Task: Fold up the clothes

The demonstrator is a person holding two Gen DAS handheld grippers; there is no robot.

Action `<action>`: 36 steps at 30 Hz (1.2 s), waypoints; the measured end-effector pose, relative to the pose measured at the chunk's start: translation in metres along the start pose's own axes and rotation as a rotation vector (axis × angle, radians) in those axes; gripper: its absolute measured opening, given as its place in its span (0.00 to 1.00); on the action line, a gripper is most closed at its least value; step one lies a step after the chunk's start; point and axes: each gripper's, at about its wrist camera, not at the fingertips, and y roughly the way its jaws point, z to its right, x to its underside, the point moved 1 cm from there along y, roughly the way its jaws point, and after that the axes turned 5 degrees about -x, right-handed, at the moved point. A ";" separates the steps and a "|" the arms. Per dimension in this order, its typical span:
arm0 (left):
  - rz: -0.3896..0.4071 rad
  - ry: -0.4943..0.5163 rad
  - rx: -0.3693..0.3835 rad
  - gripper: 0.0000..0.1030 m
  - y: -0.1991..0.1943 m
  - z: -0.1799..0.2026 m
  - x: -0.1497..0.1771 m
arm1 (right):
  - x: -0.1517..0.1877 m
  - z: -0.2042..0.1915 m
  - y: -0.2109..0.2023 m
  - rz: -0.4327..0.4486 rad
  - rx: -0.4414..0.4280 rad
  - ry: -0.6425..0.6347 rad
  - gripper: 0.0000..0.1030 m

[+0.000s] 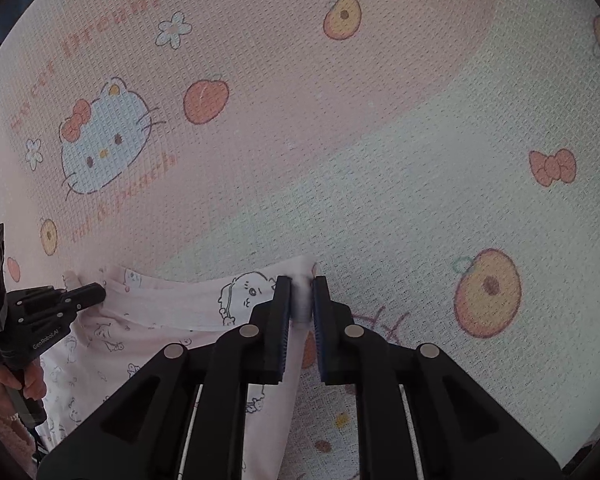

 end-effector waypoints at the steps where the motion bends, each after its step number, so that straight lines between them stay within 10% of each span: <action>1: -0.001 0.006 0.004 0.04 0.000 0.001 -0.001 | -0.001 0.001 0.001 0.000 0.006 0.007 0.10; 20: -0.017 -0.033 -0.014 0.11 0.017 0.019 -0.009 | -0.001 0.004 0.005 -0.019 -0.005 0.022 0.10; 25: 0.044 -0.039 -0.031 0.04 -0.007 0.004 -0.006 | -0.006 -0.017 -0.031 0.152 -0.028 -0.072 0.27; 36: 0.128 -0.047 -0.011 0.04 -0.064 -0.014 -0.003 | -0.002 0.017 -0.001 -0.003 -0.019 0.087 0.32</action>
